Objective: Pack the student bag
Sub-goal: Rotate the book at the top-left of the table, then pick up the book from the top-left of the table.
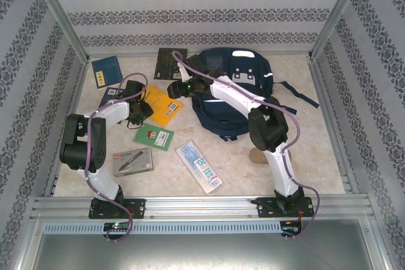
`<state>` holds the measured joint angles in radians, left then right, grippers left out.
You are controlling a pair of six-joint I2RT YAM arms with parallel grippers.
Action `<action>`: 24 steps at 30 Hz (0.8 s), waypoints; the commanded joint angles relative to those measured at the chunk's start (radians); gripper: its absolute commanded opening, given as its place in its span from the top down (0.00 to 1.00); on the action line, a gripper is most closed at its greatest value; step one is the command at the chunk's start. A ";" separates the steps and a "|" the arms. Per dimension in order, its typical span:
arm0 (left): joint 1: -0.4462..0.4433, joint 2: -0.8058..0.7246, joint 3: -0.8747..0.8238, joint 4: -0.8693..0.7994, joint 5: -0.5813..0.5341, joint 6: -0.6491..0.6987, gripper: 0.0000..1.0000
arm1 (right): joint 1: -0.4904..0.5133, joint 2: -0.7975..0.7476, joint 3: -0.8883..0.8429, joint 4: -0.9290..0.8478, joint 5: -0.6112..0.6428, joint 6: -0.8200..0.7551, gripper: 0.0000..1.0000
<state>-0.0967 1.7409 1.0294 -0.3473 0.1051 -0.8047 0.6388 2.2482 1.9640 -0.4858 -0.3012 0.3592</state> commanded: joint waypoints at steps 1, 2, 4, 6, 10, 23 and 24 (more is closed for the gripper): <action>0.014 0.024 0.000 0.075 0.019 -0.035 0.60 | -0.002 0.072 0.088 0.004 -0.051 -0.037 0.36; 0.017 0.035 0.001 0.081 0.022 -0.036 0.60 | -0.004 0.096 0.113 -0.002 -0.051 -0.042 0.36; 0.020 0.055 -0.001 0.105 0.035 -0.038 0.58 | -0.009 0.137 0.155 -0.011 -0.058 -0.045 0.37; 0.020 0.070 -0.008 0.126 0.048 -0.044 0.59 | -0.013 0.181 0.199 -0.021 -0.067 -0.048 0.39; 0.020 0.083 -0.011 0.139 0.052 -0.050 0.65 | -0.015 0.252 0.267 -0.045 -0.058 -0.062 0.39; 0.020 0.054 -0.012 0.024 -0.001 0.005 0.71 | -0.033 0.382 0.397 -0.068 0.020 -0.034 0.38; 0.020 0.049 -0.015 0.026 0.001 0.003 0.71 | -0.033 0.388 0.407 -0.073 0.007 -0.027 0.38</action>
<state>-0.0895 1.7950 1.0359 -0.2470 0.1528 -0.8211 0.6205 2.6129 2.3196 -0.5426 -0.2920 0.3138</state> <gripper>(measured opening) 0.293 0.622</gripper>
